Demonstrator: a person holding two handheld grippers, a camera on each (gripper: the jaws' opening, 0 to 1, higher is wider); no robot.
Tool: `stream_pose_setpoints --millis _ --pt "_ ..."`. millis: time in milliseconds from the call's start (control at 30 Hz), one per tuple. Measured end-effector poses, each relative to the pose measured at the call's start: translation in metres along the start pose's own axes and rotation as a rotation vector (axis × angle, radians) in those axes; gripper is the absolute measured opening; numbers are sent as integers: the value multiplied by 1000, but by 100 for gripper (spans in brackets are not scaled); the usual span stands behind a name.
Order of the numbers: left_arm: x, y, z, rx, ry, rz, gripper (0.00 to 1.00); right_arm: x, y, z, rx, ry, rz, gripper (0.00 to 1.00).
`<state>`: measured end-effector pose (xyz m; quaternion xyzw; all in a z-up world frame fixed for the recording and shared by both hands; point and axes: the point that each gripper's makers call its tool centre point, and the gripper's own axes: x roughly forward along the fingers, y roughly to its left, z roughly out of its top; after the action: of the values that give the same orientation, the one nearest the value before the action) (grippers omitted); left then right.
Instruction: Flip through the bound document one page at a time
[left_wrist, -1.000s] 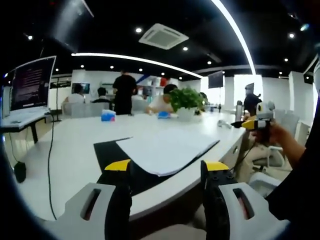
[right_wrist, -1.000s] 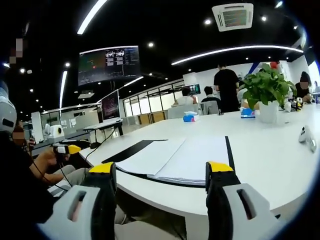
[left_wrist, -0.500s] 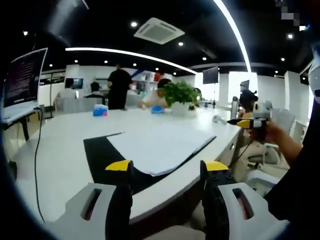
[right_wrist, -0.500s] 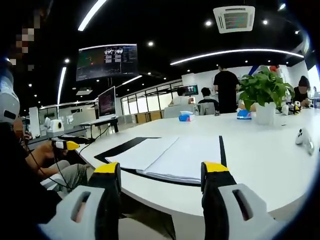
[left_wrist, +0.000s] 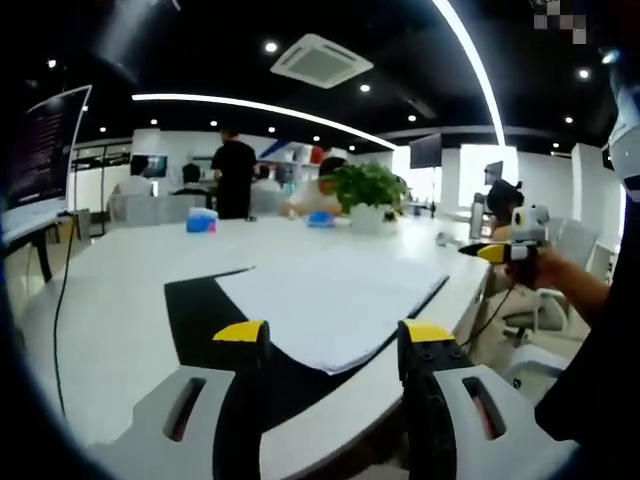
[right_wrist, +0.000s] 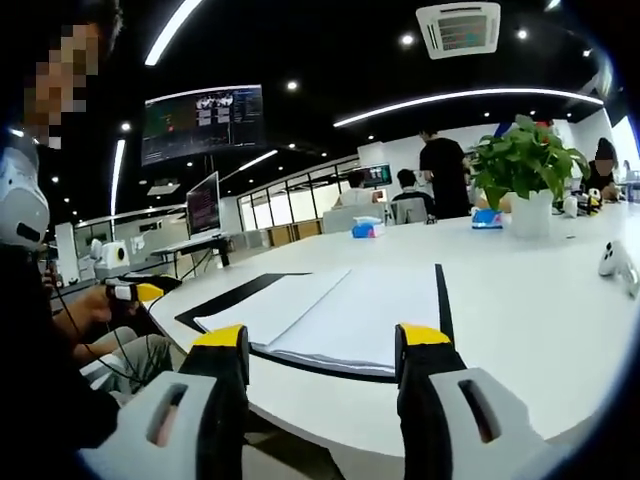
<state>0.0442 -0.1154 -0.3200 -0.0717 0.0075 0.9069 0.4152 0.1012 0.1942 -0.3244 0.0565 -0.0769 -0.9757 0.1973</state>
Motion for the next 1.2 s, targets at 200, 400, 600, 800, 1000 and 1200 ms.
stream_pose_setpoints --millis 200,400,600,800,1000,1200 --pt "9 9 15 11 3 11 52 8 -6 7 15 32 -17 58" --pt "20 12 28 -4 7 0 52 13 -5 10 37 55 -16 58" --pt "31 14 38 -4 24 -27 52 16 -7 23 28 53 -22 59" --pt "47 17 36 22 77 -69 49 19 -13 38 21 1 -17 61" --pt "58 10 28 56 126 -84 50 18 -18 30 -35 40 -39 61" --pt "64 -1 24 42 125 -93 50 15 -22 19 -42 88 -39 60"
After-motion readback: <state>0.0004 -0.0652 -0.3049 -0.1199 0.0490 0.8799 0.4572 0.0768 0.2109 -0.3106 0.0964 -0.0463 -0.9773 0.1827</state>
